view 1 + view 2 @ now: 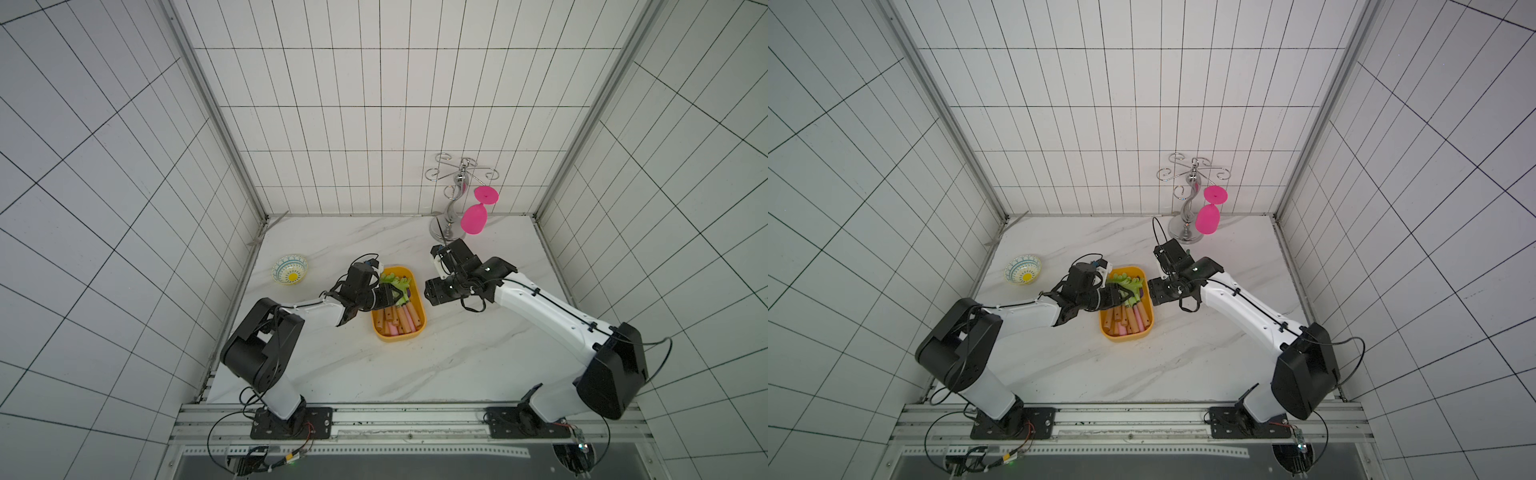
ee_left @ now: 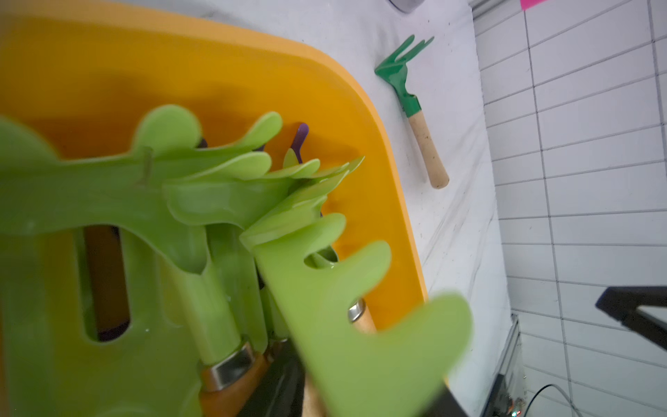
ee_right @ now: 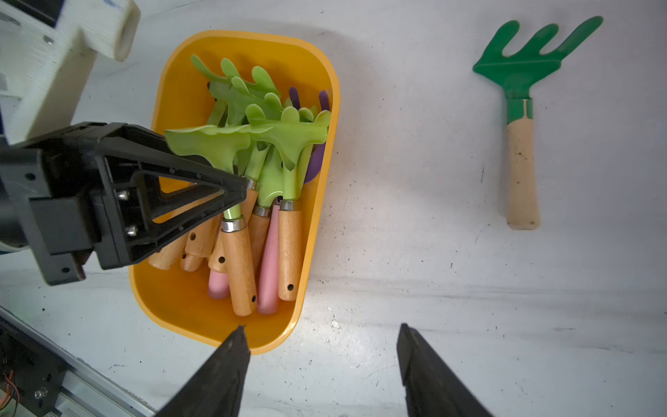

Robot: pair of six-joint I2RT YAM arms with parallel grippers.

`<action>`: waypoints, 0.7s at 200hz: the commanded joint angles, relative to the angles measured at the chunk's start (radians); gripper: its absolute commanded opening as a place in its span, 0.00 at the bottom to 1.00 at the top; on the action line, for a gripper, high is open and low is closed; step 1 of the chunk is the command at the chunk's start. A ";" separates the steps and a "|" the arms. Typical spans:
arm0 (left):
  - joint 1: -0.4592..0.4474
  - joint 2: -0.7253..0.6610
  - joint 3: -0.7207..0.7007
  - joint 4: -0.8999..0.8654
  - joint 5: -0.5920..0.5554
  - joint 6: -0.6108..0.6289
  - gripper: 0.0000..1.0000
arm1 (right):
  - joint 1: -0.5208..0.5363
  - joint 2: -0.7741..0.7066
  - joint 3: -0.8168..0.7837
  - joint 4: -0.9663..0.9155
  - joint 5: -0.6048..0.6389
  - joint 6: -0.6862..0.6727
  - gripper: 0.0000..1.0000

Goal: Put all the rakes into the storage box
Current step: Place the rake in the storage box.

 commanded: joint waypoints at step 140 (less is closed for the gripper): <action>0.025 -0.351 0.087 -0.582 -0.410 0.157 0.71 | 0.088 0.330 0.105 0.142 -0.036 -0.067 0.45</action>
